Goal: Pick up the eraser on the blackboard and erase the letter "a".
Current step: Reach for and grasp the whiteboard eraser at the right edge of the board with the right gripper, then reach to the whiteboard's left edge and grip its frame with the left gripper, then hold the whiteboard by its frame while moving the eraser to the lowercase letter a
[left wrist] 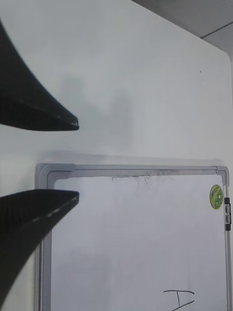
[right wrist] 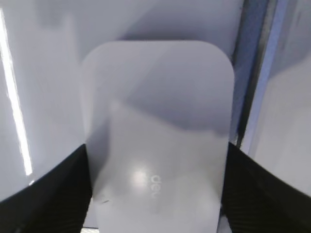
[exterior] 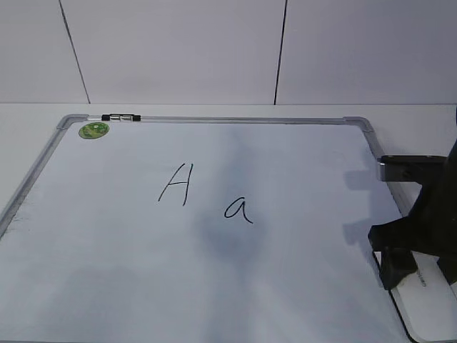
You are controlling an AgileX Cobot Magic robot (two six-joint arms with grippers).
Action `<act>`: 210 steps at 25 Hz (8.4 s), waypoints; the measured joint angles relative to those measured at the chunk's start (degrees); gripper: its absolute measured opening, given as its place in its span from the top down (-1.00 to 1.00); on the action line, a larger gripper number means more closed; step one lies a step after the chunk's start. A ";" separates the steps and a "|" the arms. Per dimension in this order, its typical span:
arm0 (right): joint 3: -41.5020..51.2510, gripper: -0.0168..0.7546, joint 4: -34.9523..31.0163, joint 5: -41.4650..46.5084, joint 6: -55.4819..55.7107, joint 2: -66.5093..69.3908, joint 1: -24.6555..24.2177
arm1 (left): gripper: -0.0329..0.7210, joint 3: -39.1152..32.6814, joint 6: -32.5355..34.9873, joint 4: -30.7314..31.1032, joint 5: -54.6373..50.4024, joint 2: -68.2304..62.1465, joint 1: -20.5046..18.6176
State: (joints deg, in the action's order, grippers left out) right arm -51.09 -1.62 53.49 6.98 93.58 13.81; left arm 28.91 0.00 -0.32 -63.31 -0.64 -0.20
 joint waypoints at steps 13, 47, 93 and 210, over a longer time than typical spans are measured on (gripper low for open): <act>-0.09 -0.42 0.26 0.00 0.00 0.00 0.00 | 0.10 0.00 0.00 0.00 0.00 0.00 0.00; -15.82 -0.42 0.32 15.19 0.00 0.35 0.00 | 0.11 2.92 0.00 -1.76 1.72 -5.74 0.00; -24.15 -0.42 -2.47 16.61 -0.23 -1.85 0.00 | 0.24 37.47 0.00 -2.65 11.98 -99.19 1.23; -45.11 -0.41 -0.97 16.69 0.18 24.28 11.98 | 0.87 54.31 5.59 -8.26 7.42 -118.41 -1.07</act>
State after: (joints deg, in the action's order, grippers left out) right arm -96.20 -2.59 70.18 7.17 117.86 25.79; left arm 83.22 5.59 -8.58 -55.89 -119.05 -1.27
